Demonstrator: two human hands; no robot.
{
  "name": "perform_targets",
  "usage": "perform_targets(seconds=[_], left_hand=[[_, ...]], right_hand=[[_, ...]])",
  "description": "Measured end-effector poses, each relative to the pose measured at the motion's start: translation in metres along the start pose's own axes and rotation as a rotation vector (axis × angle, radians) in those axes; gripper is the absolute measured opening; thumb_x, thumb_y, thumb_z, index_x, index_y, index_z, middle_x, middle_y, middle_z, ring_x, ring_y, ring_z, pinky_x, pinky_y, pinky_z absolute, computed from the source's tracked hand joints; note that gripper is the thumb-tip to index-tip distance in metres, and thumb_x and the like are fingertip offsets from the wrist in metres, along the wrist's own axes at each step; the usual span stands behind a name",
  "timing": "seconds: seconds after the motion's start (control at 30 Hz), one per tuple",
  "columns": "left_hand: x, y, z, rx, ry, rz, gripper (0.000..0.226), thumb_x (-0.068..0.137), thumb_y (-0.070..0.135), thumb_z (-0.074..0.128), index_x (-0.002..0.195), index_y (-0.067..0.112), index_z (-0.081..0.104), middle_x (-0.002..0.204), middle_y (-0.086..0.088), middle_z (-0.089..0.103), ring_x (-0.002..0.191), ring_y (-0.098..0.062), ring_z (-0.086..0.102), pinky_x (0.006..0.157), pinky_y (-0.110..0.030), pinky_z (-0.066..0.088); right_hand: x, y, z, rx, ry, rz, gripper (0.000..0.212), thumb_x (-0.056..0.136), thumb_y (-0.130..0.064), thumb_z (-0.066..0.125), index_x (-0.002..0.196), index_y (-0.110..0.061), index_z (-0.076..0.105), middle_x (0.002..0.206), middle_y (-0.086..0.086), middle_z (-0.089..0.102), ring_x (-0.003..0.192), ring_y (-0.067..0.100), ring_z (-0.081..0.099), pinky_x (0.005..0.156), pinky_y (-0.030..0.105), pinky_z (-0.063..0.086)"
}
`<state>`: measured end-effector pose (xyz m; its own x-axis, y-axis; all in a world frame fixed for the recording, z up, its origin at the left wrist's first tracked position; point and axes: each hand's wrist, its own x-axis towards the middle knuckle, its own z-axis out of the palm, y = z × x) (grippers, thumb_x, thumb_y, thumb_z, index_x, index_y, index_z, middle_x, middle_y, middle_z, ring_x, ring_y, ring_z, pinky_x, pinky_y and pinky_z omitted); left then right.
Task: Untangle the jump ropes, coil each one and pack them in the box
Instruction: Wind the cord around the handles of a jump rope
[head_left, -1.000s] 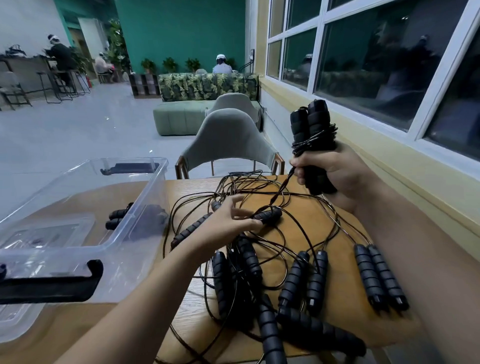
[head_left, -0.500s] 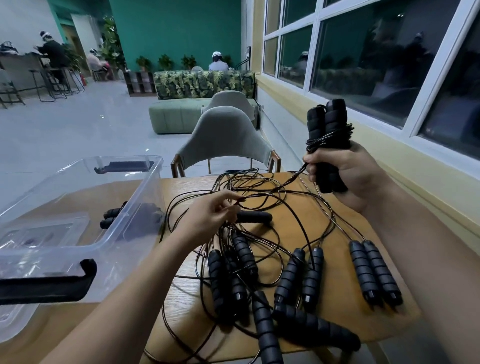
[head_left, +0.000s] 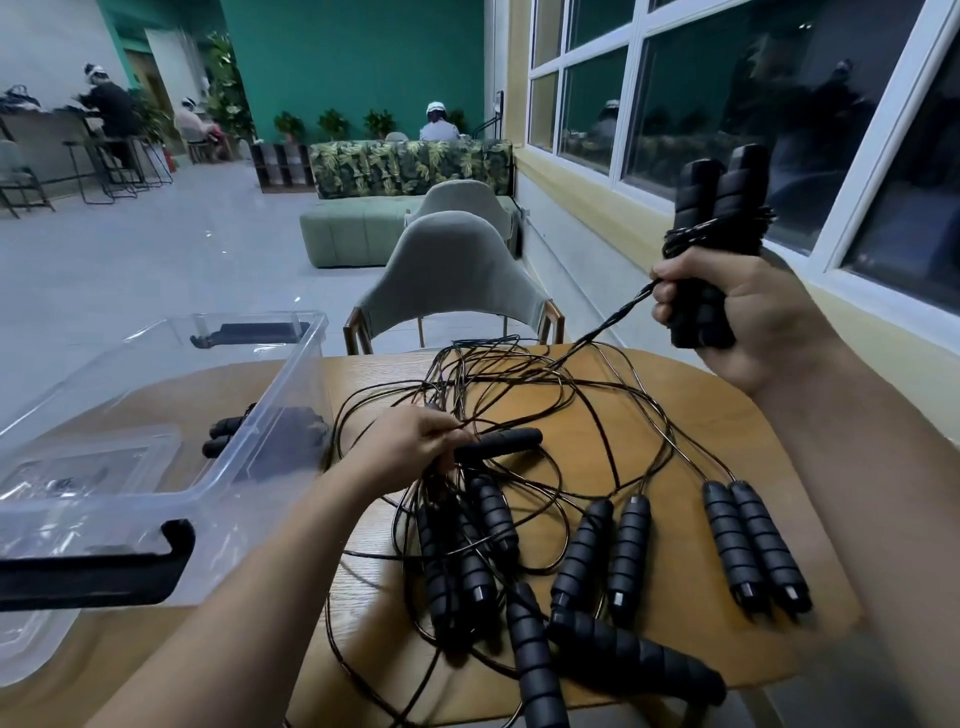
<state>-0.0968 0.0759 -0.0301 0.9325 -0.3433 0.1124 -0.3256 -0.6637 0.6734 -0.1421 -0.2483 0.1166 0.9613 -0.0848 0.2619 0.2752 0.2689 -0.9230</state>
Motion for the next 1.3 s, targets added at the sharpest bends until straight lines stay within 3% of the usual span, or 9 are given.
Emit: perform_targets(seconds=[0.13, 0.23, 0.37, 0.57, 0.73, 0.9, 1.1, 1.23, 1.3], left_hand=[[0.003, -0.022, -0.013, 0.165, 0.153, -0.123, 0.022, 0.102, 0.038, 0.067, 0.086, 0.029, 0.080, 0.071, 0.009, 0.075, 0.067, -0.010, 0.067, 0.066, -0.031, 0.053], [0.003, -0.031, -0.021, 0.247, 0.264, -0.181, 0.027, 0.101, 0.029, 0.067, 0.078, 0.017, 0.076, 0.069, 0.001, 0.072, 0.069, -0.020, 0.067, 0.064, -0.033, 0.051], [0.002, -0.039, -0.017, 0.329, 0.166, -0.268, 0.020, 0.100, 0.032, 0.069, 0.090, 0.019, 0.081, 0.072, 0.000, 0.074, 0.074, -0.022, 0.069, 0.072, -0.034, 0.058], [0.002, -0.012, -0.014, 0.287, 0.137, -0.123, 0.003, 0.090, 0.032, 0.078, 0.090, 0.030, 0.077, 0.082, 0.011, 0.074, 0.081, -0.013, 0.070, 0.074, -0.032, 0.058], [-0.002, -0.002, -0.014, 0.162, -0.066, -0.110, 0.039, 0.069, 0.073, 0.066, 0.097, 0.049, 0.074, 0.091, 0.022, 0.077, 0.091, -0.003, 0.072, 0.091, -0.043, 0.060], [-0.020, -0.009, -0.038, 0.237, -0.268, -0.262, 0.059, 0.078, 0.036, 0.092, 0.131, 0.038, 0.066, 0.130, 0.010, 0.061, 0.119, -0.014, 0.060, 0.106, -0.035, 0.050], [-0.022, -0.033, -0.039, 0.322, -0.189, -0.405, 0.060, 0.090, -0.008, 0.053, 0.133, 0.030, 0.068, 0.130, -0.005, 0.064, 0.115, -0.025, 0.064, 0.097, -0.038, 0.059], [-0.013, -0.046, -0.026, 0.140, 0.051, -0.513, 0.016, 0.103, 0.025, 0.061, 0.094, 0.022, 0.073, 0.097, -0.011, 0.074, 0.087, -0.030, 0.071, 0.077, -0.042, 0.063], [-0.007, -0.052, -0.016, 0.255, 0.152, -0.502, 0.040, 0.093, 0.056, 0.072, 0.090, 0.017, 0.064, 0.086, -0.004, 0.070, 0.085, -0.025, 0.067, 0.068, -0.037, 0.054]], right_hand=[[0.004, -0.009, -0.011, 0.024, 0.021, -0.020, 0.016, 0.088, 0.001, 0.069, 0.096, -0.010, 0.061, 0.083, 0.004, 0.056, 0.066, 0.014, 0.055, 0.059, 0.026, 0.048], [0.004, -0.010, -0.014, -0.021, 0.019, -0.015, 0.018, 0.084, -0.003, 0.072, 0.096, -0.013, 0.061, 0.082, 0.004, 0.055, 0.067, 0.015, 0.055, 0.060, 0.027, 0.045], [-0.001, 0.000, -0.008, -0.060, 0.013, -0.004, 0.015, 0.086, -0.001, 0.070, 0.093, -0.011, 0.062, 0.079, 0.004, 0.056, 0.064, 0.016, 0.055, 0.060, 0.029, 0.043], [-0.010, 0.021, 0.004, -0.033, 0.000, 0.004, 0.018, 0.089, 0.007, 0.066, 0.103, -0.003, 0.063, 0.085, 0.012, 0.056, 0.065, 0.018, 0.055, 0.061, 0.032, 0.048], [-0.018, 0.037, 0.009, 0.022, -0.020, 0.032, 0.020, 0.090, 0.009, 0.065, 0.105, -0.004, 0.063, 0.084, 0.010, 0.055, 0.066, 0.018, 0.054, 0.060, 0.031, 0.049], [-0.016, 0.042, -0.004, 0.053, -0.022, 0.053, 0.028, 0.089, 0.007, 0.067, 0.115, -0.003, 0.061, 0.089, 0.010, 0.056, 0.066, 0.016, 0.056, 0.060, 0.030, 0.051], [-0.021, 0.049, -0.018, 0.062, -0.029, 0.084, 0.024, 0.090, 0.005, 0.068, 0.111, -0.004, 0.062, 0.089, 0.008, 0.058, 0.068, 0.015, 0.057, 0.061, 0.027, 0.052], [-0.022, 0.054, -0.014, 0.061, -0.045, 0.107, 0.025, 0.089, 0.005, 0.068, 0.112, -0.004, 0.061, 0.089, 0.008, 0.058, 0.068, 0.016, 0.056, 0.061, 0.029, 0.052], [-0.023, 0.057, -0.011, 0.053, -0.056, 0.107, 0.025, 0.089, 0.006, 0.068, 0.112, -0.003, 0.061, 0.088, 0.008, 0.057, 0.068, 0.017, 0.056, 0.061, 0.029, 0.051]])
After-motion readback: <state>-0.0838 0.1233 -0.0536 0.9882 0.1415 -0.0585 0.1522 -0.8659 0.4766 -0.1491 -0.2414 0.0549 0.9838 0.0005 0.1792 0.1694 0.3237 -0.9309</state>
